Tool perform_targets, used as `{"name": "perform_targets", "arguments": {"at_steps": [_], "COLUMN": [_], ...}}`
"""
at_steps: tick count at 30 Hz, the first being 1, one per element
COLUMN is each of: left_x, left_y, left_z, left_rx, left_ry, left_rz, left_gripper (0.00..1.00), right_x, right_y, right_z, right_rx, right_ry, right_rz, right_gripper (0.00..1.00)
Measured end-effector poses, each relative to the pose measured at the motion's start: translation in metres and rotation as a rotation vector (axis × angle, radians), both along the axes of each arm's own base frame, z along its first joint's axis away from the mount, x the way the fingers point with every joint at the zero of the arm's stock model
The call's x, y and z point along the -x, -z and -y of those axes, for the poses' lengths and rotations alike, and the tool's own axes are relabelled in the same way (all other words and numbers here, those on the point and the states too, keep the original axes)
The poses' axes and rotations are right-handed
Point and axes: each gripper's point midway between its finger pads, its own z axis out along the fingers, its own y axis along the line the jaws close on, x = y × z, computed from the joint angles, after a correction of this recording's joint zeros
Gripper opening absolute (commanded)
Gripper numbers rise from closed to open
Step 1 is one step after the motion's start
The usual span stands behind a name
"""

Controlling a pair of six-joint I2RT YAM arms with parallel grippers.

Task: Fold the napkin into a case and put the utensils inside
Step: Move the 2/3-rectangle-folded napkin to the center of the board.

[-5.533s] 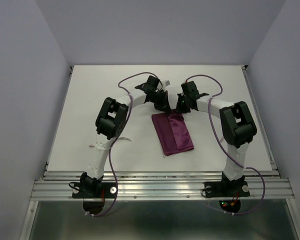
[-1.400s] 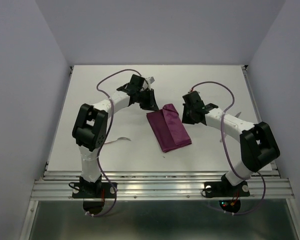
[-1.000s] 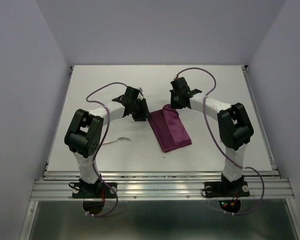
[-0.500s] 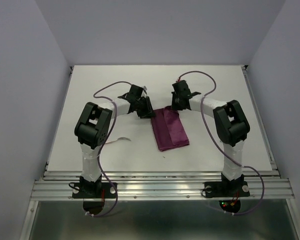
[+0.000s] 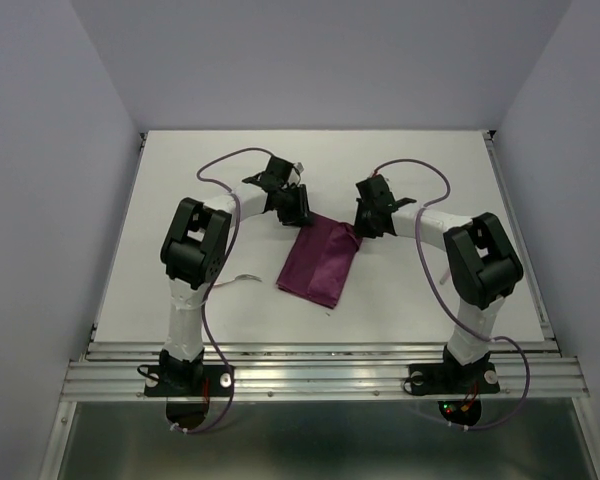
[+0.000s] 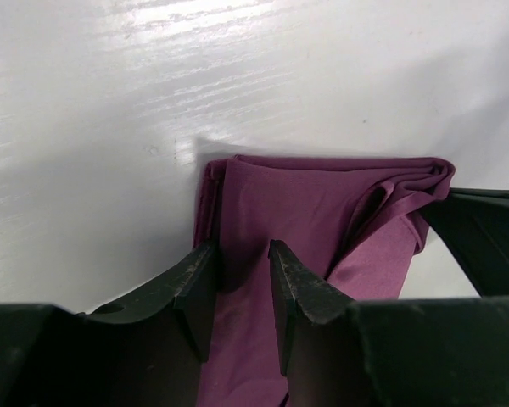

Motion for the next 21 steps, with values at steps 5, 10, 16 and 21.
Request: {"name": "perform_targets", "arguments": {"at_steps": [5, 10, 16, 21], "left_x": [0.010, 0.027, 0.026, 0.024], "left_y": [0.000, -0.015, -0.025, -0.017], "left_z": [-0.008, -0.018, -0.020, -0.020], "left_rx": [-0.030, -0.035, -0.030, -0.046], "left_ry": [0.006, -0.001, -0.010, -0.014], "left_rz": [-0.012, -0.003, 0.026, 0.017], "left_gripper": [0.41, 0.47, 0.50, 0.50], "right_x": [0.002, -0.001, -0.007, -0.006], "right_y": [-0.010, -0.035, -0.046, -0.038], "right_z": [-0.002, -0.008, -0.013, -0.011], "right_rx": [-0.016, -0.060, -0.074, -0.062], "right_ry": [-0.011, -0.028, -0.041, -0.036], "right_rz": [0.007, 0.051, 0.075, 0.061], "right_gripper": [0.09, 0.10, 0.10, 0.10]}}
